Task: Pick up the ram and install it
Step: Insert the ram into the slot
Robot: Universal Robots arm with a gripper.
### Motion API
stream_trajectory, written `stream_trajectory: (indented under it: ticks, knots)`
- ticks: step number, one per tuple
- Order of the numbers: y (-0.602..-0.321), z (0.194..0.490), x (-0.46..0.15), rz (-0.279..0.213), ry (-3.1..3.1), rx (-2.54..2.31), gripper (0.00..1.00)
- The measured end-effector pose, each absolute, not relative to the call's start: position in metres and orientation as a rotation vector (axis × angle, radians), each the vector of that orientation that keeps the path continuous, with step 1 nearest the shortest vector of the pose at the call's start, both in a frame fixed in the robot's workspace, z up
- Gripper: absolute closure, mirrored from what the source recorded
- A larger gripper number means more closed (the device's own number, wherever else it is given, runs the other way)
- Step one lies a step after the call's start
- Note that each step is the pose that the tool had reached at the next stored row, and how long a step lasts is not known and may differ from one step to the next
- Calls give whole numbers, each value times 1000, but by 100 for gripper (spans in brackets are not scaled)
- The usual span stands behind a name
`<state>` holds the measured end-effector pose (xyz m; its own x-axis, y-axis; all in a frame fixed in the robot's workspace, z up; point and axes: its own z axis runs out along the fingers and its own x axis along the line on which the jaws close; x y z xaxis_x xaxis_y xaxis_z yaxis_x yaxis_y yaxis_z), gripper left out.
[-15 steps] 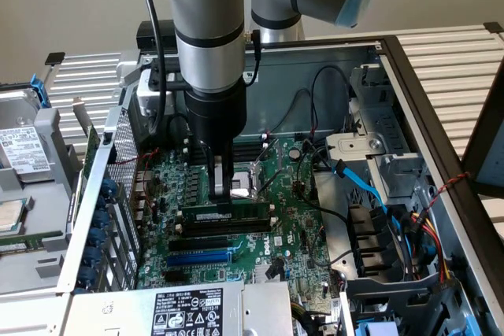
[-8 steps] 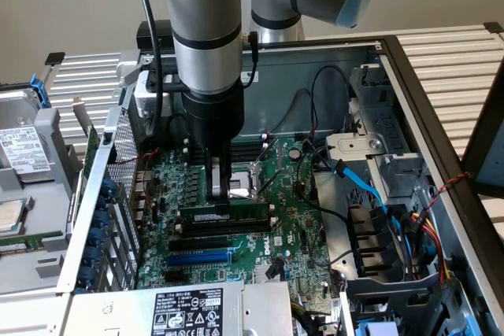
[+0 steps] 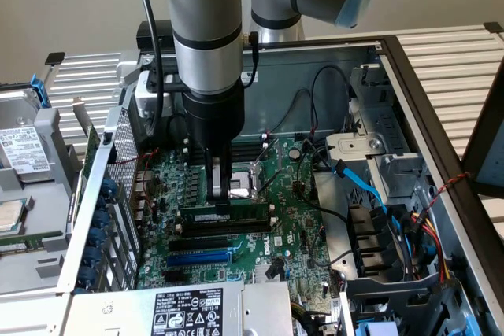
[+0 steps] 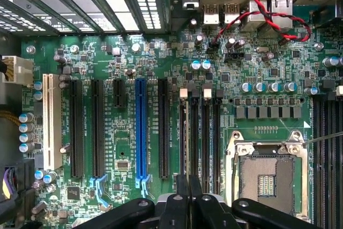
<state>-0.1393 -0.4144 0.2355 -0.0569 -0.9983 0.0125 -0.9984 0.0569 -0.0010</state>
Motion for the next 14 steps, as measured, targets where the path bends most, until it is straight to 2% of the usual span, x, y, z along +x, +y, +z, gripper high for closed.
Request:
stream_trajectory:
  ticks: [14]
  knots:
    - [-415, 235, -139, 14, -2278, 2152, 88]
